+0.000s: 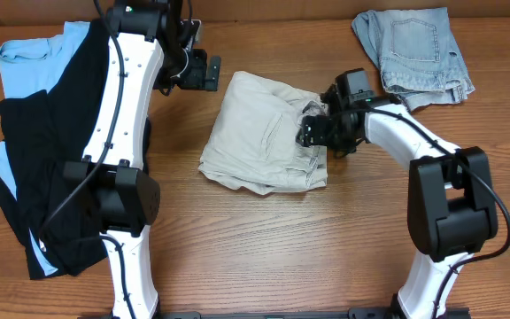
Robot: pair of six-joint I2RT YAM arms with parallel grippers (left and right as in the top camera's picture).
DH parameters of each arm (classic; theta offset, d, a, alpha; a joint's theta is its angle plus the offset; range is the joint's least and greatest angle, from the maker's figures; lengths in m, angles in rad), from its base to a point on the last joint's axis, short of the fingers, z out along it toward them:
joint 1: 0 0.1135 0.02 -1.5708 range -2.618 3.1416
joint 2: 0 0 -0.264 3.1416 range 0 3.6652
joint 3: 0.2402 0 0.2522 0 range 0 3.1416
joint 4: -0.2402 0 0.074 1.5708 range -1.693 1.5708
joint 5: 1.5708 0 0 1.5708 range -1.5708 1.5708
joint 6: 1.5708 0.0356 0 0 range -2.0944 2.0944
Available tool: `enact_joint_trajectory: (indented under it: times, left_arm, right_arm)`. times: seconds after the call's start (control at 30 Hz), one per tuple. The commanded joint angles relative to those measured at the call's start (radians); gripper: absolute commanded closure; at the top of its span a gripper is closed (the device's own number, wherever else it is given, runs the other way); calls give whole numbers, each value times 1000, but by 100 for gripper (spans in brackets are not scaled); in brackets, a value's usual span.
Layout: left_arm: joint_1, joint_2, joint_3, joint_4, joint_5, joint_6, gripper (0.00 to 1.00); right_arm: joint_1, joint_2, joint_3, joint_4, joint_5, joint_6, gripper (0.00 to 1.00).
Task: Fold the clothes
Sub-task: 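Grasp the folded beige shorts bundle with the right gripper, then carry the beige shorts with the right gripper onto the denim shorts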
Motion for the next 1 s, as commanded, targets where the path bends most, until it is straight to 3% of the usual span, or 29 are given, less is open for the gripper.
enact_joint_trajectory:
  times: [0.0,0.07,0.13,0.2,0.27,0.67,0.97]
  left_arm:
    - [5,-10,12,-16,-30,31,0]
    - [6,-10,12,-25,-30,31,0]
    - [6,-10,12,-29,-30,32,0]
    - [6,-10,12,-29,-30,31,0]
    - [4,-10,12,-28,-29,31,0]
    - [-5,-9,12,-29,-19,4,0]
    - [-6,-9,12,-31,-19,4,0]
  right_arm:
    - [50,64,-12,19,-16,-16,11]
    - [66,77,-12,34,-10,-9,16]
    - [73,79,-12,40,9,-4,39]
    - [72,79,-12,47,9,13,72]
    - [64,78,-10,51,5,39,94]
    - [-37,29,119,39,-475,110,96]
    - [-80,-210,164,42,-446,237,96]
